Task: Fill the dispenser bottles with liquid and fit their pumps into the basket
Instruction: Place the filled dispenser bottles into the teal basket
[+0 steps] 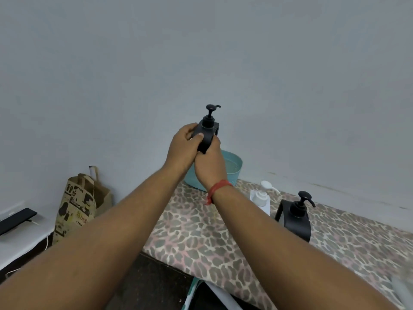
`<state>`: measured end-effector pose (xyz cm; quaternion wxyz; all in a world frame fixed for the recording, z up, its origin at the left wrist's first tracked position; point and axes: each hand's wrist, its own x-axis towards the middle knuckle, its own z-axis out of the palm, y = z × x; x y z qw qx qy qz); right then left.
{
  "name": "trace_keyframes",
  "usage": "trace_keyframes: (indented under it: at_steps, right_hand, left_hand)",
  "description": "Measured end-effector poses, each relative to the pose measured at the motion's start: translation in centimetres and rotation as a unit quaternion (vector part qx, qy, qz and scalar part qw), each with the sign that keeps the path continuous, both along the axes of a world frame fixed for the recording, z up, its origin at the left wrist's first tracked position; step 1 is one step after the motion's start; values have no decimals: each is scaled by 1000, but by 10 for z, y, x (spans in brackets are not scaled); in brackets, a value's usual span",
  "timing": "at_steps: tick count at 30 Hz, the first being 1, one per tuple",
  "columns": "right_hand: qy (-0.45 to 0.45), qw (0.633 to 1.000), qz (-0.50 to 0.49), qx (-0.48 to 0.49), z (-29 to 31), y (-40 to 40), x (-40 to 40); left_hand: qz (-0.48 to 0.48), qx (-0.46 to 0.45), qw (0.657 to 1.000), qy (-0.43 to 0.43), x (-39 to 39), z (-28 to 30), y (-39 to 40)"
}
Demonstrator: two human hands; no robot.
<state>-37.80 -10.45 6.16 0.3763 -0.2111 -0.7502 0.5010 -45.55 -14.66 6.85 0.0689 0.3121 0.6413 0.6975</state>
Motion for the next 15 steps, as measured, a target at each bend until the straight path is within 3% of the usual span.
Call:
trace_keyframes:
  at_steps: [5, 11, 15]
  right_hand:
    - [-80, 996, 5, 33, -4, 28, -27]
    - [-199, 973, 31, 113, -20, 47, -50]
    - [-272, 945, 49, 178, -31, 49, -60]
  left_hand:
    - [-29, -53, 998, -3, -32, -8, 22]
    - [2, -146, 986, 87, -57, -33, 29]
    - [39, -226, 959, 163, -69, -50, 24]
